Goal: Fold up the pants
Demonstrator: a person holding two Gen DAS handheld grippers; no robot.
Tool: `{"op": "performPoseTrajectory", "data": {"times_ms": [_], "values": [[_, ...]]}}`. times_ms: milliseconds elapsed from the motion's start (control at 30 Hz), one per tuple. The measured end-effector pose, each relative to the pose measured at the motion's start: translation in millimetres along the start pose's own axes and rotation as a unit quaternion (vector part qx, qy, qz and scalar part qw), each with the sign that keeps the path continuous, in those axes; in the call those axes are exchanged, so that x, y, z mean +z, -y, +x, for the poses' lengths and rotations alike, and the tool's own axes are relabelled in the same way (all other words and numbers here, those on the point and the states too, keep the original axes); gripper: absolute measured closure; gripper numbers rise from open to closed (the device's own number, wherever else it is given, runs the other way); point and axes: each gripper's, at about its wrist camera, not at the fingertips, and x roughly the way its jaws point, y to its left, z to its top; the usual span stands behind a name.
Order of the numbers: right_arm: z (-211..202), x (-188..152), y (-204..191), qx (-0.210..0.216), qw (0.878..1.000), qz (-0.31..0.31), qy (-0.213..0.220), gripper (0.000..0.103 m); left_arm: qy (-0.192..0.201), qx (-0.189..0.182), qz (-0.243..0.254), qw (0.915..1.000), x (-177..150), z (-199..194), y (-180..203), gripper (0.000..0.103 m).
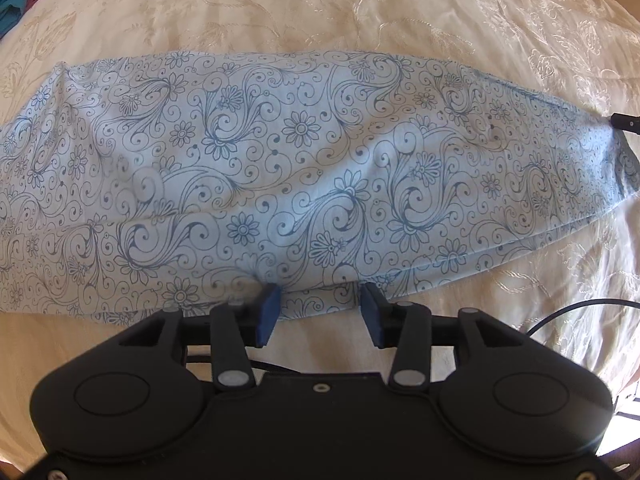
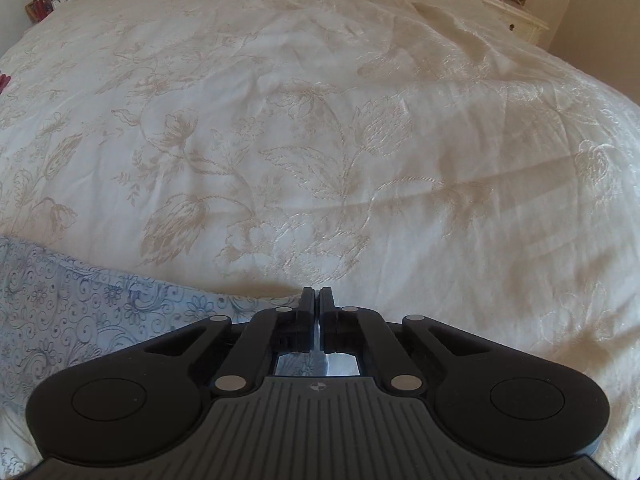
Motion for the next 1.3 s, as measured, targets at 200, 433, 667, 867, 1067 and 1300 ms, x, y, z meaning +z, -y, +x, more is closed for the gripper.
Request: {"op": "performPoseTrajectory", "data": {"times_ms": [200,433,667,867,1067,1300], "values": [[-11.4,-3.7,15.6,0.028,0.998,0.055,0.014,0.100,0.002,-0.004,0.021,0.9998,-1.7,-14.0,7.2,0.051],[-50.9,-2.8,-15.2,0.067,0.996,0.022,0.052,0.100,0.073,-0.006,-0.022,0.9971,14.3,-47.7,-10.0,0.051],[-72.9,-12.2,-109.1,0.202,0.977,-0.046,0.042,0.100,0.053,0.025,-0.083,0.9948,22.9,-44.6,-52.1,0.051],[-69.3,-35.5,-182.9,0.303,0.952,-0.017,-0.035,0.100,0.055,0.028,-0.095,0.9936,2.3,-52.7,-81.0,0.051],[-57.9,-63.7,-219.3,0.295,0.949,0.065,-0.094,0.085,0.048,0.019,-0.080,0.9954,-11.2,-61.6,-103.9,0.051],[-50.9,-78.4,-227.5,0.256,0.950,0.153,-0.092,0.071,0.042,0.012,-0.014,0.9989,-10.1,-62.4,-117.9,0.051]]}}
